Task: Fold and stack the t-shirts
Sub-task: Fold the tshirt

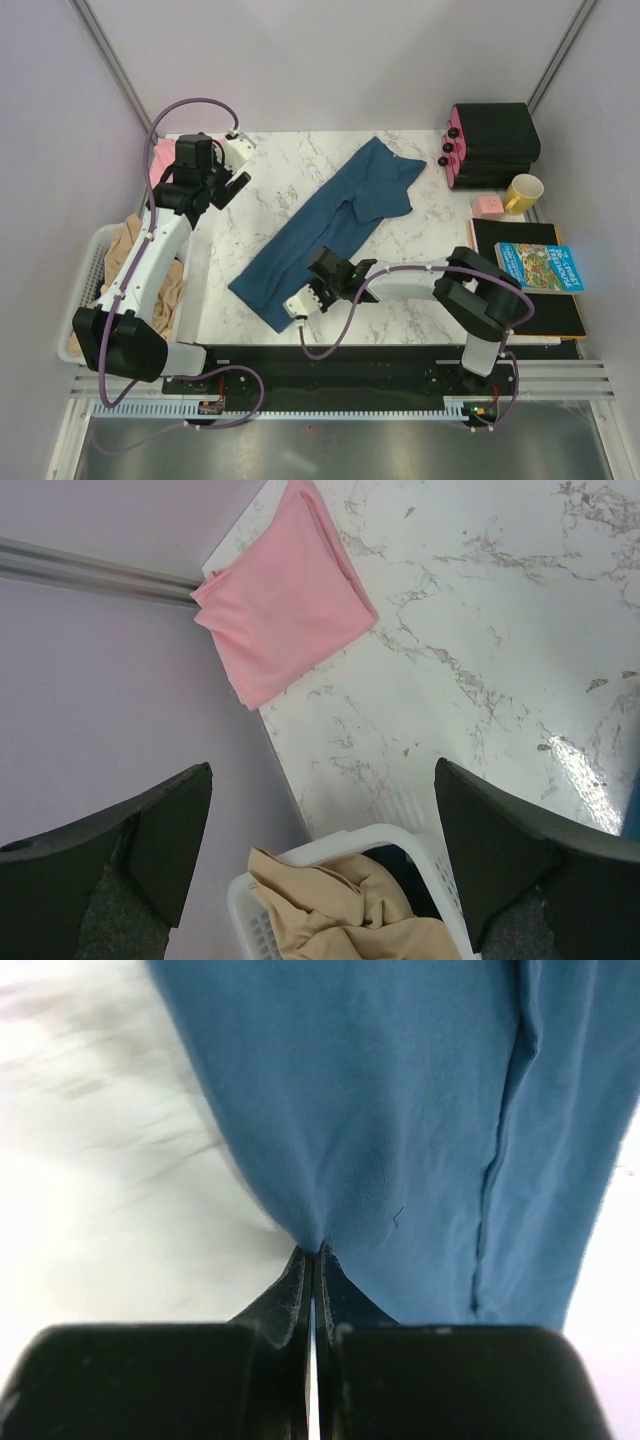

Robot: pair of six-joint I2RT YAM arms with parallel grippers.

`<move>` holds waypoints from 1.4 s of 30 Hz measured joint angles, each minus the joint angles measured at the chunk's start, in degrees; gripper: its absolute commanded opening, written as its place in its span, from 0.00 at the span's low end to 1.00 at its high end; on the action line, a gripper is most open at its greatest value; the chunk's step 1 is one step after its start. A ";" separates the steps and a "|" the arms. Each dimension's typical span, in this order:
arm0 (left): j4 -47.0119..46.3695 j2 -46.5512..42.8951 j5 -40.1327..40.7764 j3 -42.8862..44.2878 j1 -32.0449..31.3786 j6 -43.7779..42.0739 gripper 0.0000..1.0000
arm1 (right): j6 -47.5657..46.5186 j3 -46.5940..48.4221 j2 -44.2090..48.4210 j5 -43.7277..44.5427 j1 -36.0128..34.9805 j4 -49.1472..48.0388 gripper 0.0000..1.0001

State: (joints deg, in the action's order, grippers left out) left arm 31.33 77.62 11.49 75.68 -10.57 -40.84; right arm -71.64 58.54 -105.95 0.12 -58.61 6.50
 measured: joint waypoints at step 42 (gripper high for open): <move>10.10 54.84 -46.90 49.96 -3.54 17.33 1.00 | 30.95 18.32 30.36 -3.17 24.02 45.68 0.61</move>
State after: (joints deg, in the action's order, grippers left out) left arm 41.43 132.46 -35.42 125.64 -14.11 -23.51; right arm -40.69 76.86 -75.59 -3.05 -34.59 52.18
